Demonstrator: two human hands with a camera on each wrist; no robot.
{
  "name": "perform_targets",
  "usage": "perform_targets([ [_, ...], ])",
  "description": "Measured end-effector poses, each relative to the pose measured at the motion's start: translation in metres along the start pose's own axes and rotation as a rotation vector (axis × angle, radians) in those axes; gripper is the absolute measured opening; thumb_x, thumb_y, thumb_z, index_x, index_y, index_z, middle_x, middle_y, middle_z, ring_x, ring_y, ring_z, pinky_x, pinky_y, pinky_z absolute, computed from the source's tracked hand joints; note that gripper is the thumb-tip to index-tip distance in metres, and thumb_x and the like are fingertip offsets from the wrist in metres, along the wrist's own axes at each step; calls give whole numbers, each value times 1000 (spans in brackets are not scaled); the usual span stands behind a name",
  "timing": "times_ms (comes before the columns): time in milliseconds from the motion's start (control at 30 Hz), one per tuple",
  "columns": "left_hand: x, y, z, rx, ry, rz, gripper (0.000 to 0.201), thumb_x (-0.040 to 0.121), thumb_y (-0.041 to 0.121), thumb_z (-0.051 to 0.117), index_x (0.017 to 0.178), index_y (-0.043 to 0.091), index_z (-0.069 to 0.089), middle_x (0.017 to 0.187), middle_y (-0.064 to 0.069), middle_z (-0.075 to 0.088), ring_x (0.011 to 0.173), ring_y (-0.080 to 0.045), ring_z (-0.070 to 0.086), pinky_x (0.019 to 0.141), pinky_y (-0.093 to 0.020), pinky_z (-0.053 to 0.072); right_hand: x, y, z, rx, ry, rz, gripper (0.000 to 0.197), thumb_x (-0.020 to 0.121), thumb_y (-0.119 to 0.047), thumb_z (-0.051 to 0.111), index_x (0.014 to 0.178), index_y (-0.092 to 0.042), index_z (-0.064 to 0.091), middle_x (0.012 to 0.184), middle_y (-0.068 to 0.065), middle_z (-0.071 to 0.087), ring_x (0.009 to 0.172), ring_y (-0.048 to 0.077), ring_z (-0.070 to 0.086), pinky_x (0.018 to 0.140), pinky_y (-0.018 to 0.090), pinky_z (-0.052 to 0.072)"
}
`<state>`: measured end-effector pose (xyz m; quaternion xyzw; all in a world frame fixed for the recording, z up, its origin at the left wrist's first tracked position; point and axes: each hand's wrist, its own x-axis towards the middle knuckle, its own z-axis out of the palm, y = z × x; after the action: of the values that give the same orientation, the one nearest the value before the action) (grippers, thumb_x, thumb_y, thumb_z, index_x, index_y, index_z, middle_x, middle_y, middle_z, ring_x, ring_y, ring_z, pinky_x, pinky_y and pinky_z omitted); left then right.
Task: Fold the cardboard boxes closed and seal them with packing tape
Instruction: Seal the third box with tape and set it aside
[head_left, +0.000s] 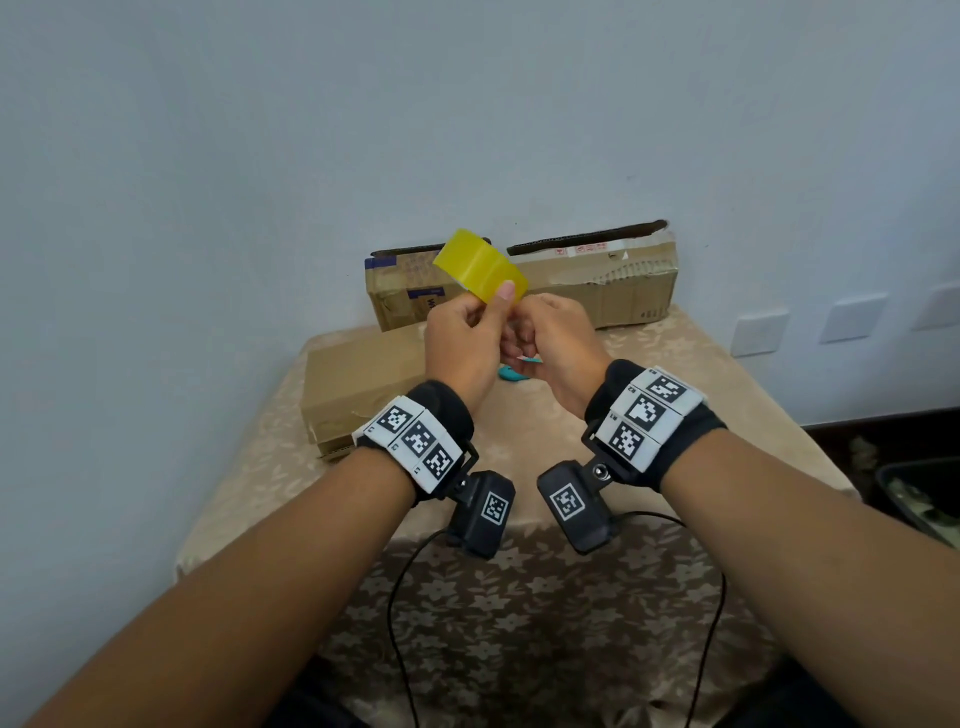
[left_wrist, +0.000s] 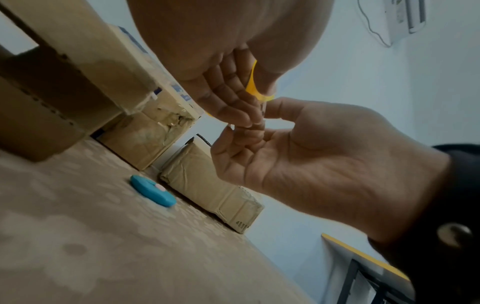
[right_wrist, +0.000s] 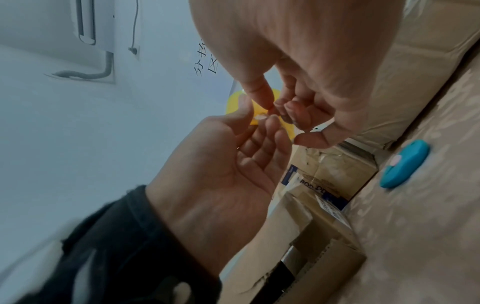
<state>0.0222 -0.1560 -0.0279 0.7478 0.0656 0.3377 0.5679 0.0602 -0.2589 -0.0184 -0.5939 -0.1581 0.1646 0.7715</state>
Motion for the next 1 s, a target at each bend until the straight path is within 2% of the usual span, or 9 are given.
perform_targets([
  [100,1,0,0,59,8,44,65,85,63,61,77,-1,66,66,-18,68,61,-41,68,62,-58,58,-1,-3,1,24,15,16,27,98,-13,54,72,-15,47,50,-1,44,46,13,47,58,28,53],
  [167,1,1,0,75,6,57,67,83,66,59,76,0,66,66,-18,68,61,-41,68,61,-58,58,-1,-4,2,46,26,44,22,96,-14,57,74,-15,50,50,-1,46,46,13,47,62,31,53],
  [233,0,1,0,76,6,68,61,88,59,61,75,-1,66,64,-17,68,58,-36,68,61,-55,59,1,-3,2,65,29,84,19,94,-18,59,76,-14,56,51,0,47,49,15,47,67,33,52],
  [300,1,0,1,71,13,76,52,96,46,63,75,-2,67,62,-17,67,51,-27,65,58,-47,59,2,-3,1,72,21,124,19,93,-23,60,77,-13,61,55,2,47,51,16,48,68,33,51],
  [400,1,-1,1,66,22,75,43,100,34,63,73,0,66,57,-10,63,46,-18,59,53,-32,51,1,-3,0,98,-17,155,23,96,-26,61,78,-12,62,59,3,45,50,16,47,62,31,48],
  [467,1,-1,1,51,17,61,40,101,31,63,73,3,65,55,-6,61,44,-16,58,51,-27,48,2,-3,-1,124,-26,165,24,96,-23,61,75,-12,61,61,5,41,51,17,44,60,30,46],
  [633,0,-1,3,35,10,60,43,101,30,63,76,-4,66,55,-7,61,45,-19,58,53,-30,49,3,-4,-4,176,17,184,23,93,-17,63,71,-13,59,61,3,39,54,16,40,61,31,47],
  [867,-4,3,4,19,-22,54,36,101,27,63,69,10,64,57,-8,61,43,-15,57,48,-24,48,1,-5,2,189,99,131,19,91,-12,62,74,-8,55,45,3,43,41,18,41,56,31,44],
  [1000,-6,6,6,-33,-30,34,39,102,27,62,73,1,64,57,-10,60,45,-19,57,49,-27,50,1,-5,2,153,114,110,16,93,-11,60,78,-6,57,52,7,48,41,17,44,53,29,46],
])
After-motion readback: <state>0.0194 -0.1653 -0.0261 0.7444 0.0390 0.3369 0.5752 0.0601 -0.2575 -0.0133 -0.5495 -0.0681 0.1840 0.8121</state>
